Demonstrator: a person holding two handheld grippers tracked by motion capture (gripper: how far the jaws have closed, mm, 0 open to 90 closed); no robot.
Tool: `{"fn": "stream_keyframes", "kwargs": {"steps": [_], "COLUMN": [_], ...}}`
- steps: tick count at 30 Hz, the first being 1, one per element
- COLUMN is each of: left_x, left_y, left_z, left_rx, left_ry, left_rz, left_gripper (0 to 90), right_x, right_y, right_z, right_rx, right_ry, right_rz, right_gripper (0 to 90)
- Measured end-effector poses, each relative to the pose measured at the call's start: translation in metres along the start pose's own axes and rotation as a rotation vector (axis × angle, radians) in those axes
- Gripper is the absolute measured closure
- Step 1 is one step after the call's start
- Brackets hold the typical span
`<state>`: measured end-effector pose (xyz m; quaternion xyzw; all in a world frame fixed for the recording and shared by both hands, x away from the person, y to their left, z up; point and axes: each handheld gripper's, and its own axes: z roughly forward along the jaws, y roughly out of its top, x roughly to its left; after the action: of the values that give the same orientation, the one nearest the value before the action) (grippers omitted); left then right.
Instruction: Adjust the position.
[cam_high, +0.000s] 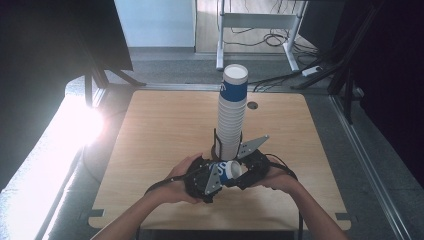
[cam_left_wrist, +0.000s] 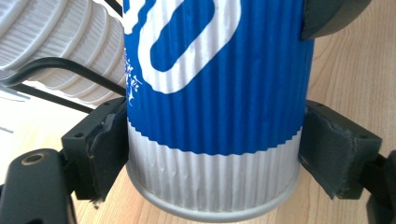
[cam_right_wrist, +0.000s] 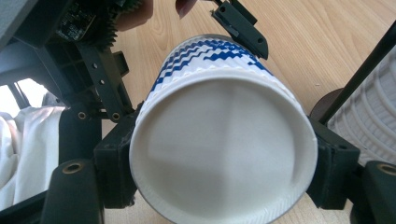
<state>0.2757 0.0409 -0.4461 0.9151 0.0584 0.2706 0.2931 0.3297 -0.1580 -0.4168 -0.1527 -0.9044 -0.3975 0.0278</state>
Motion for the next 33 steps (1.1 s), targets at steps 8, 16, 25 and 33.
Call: {"fn": "stream_keyframes", "kwargs": {"steps": [8,16,25,33], "left_x": [0.002,0.001,0.003,-0.002], "left_y": [-0.003,-0.003,-0.003,0.001], "left_z": [-0.002,-0.002,0.000,0.003], "left_rx": [0.007,0.005,0.041,0.070], "left_ry": [0.017,0.025,0.045,0.063], "left_rz": [0.017,0.023,0.057,0.138], "left_gripper": [17.3,19.5,19.8,20.1], "right_x": [-0.002,0.001,0.000,-0.002], "right_y": [0.008,0.018,0.026,0.040], "right_z": [-0.008,-0.011,-0.015,-0.009], "right_rx": [0.061,0.122,0.212,0.373], "right_ry": [-0.026,-0.027,-0.036,-0.039], "right_rz": [0.001,-0.023,-0.051,-0.097], "right_gripper": [19.9,18.5,16.1,14.0]}}
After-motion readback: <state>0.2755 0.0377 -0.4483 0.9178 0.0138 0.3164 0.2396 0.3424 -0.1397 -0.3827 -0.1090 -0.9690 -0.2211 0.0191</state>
